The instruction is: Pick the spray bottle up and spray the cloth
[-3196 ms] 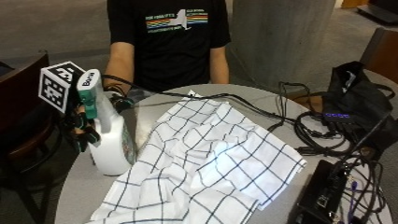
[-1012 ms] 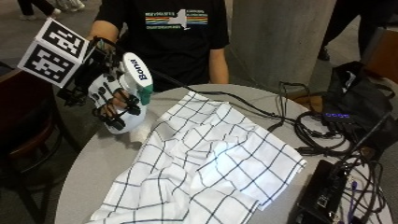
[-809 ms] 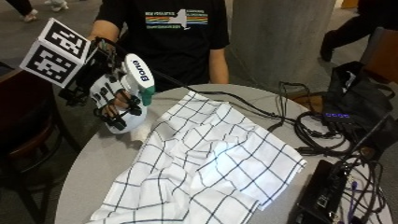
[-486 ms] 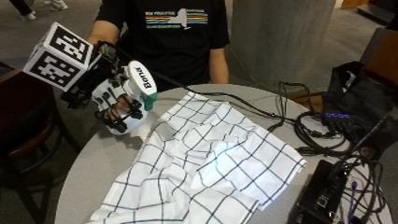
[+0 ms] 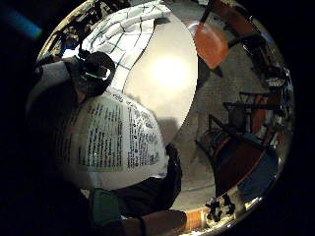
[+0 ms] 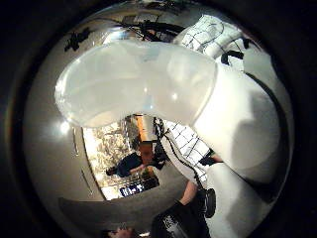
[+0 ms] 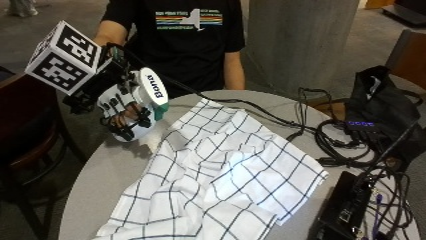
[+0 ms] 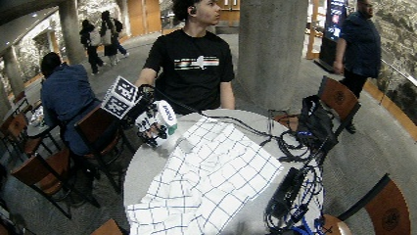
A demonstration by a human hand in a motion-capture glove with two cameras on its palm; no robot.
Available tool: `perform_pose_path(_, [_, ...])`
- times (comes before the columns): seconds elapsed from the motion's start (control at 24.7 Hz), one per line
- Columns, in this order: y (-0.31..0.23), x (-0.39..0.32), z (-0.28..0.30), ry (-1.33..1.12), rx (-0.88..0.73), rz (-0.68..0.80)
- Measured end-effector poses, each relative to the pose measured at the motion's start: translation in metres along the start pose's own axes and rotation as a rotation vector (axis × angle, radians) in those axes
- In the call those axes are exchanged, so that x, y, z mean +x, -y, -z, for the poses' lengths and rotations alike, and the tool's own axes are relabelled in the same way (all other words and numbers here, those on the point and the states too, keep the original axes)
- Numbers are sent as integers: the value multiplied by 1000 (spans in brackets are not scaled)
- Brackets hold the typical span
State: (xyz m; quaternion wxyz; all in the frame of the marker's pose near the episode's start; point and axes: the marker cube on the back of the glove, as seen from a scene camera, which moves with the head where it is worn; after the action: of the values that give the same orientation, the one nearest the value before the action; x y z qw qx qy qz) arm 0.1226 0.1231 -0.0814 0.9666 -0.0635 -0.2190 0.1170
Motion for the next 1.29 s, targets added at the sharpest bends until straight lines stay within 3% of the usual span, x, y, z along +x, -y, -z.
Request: perform_pose_path(1.29, [-5,5,-2,133,67,20])
